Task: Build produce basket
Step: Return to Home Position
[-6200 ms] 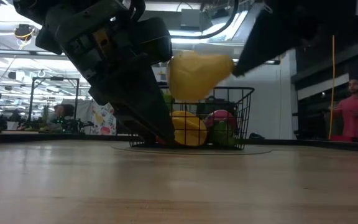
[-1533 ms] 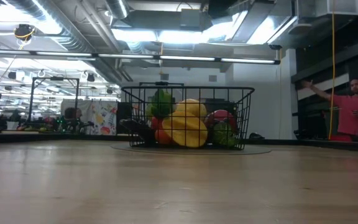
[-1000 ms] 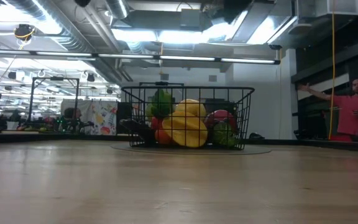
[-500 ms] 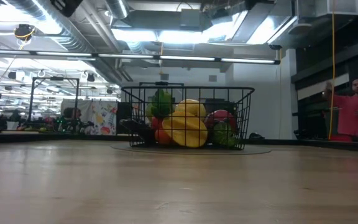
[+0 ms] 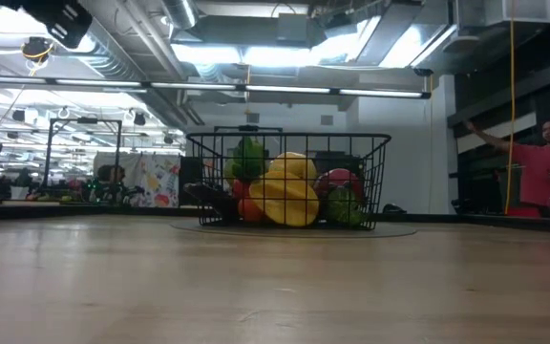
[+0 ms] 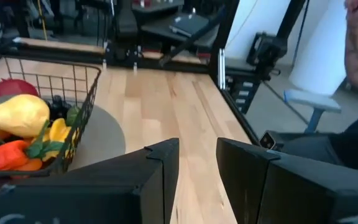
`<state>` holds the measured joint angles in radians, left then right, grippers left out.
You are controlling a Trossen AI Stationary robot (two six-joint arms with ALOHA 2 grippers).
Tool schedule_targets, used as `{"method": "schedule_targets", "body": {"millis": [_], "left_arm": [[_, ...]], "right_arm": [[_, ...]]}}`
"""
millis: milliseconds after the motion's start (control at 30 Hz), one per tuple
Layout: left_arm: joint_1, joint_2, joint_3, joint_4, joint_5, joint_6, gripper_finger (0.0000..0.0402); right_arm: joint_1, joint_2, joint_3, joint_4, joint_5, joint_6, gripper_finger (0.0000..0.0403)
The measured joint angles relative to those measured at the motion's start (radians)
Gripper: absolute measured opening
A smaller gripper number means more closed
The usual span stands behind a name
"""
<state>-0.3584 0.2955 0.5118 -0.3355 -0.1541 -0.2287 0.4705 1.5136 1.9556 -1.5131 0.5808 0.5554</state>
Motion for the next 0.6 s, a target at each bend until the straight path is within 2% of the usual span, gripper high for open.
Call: {"method": "schedule_targets", "body": {"millis": [133,367,600], "left_arm": [[0.000,-0.105,-0.051,0.002,-0.042,0.000,0.0096],[0.000,-0.241,-0.137,-0.001,-0.234,0.062,0.0096],[0.000,-0.293,-0.197,0.034,-0.284,0.145,0.0096]], "right_arm": [[0.066,-0.019,0.000,-0.006,0.054,0.039,0.0118],[0.153,-0.022,0.000,-0.012,0.130,0.060,0.0118],[0.216,-0.022,-0.001,-0.053,0.186,0.127,0.0118]]}}
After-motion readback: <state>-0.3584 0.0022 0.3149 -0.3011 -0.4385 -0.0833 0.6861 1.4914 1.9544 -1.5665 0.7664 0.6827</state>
